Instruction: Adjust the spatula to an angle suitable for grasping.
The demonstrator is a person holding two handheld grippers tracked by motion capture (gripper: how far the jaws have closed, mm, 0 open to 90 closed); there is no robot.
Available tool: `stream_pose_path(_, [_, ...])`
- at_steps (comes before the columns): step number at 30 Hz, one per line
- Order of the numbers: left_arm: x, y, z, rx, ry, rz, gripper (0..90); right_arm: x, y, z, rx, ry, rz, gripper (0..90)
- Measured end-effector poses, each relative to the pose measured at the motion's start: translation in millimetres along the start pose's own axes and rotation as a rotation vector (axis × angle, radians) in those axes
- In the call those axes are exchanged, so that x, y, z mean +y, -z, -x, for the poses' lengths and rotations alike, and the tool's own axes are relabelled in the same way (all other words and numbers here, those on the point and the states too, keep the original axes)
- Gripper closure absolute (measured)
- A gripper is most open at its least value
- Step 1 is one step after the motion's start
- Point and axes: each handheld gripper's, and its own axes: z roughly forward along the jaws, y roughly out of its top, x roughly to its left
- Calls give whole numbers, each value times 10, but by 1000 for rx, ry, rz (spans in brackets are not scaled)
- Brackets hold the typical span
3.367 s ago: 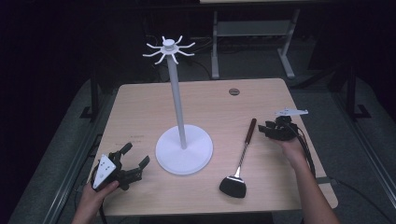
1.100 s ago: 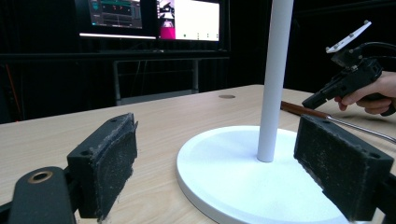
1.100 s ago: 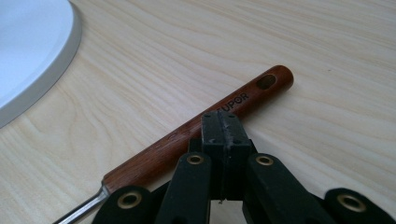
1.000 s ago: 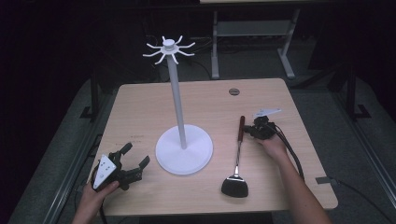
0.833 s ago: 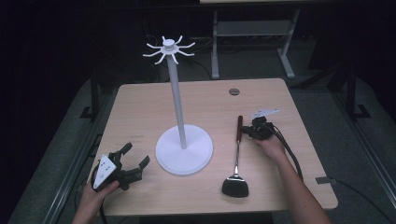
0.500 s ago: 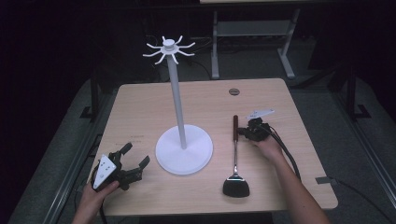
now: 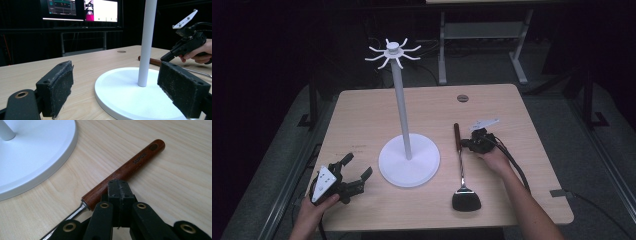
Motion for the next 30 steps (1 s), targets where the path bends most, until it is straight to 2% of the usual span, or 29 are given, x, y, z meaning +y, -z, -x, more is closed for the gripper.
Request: stream_pose_path(30, [0,0,0,0,1,0,126,83,-87,-272,64,65,-18,897])
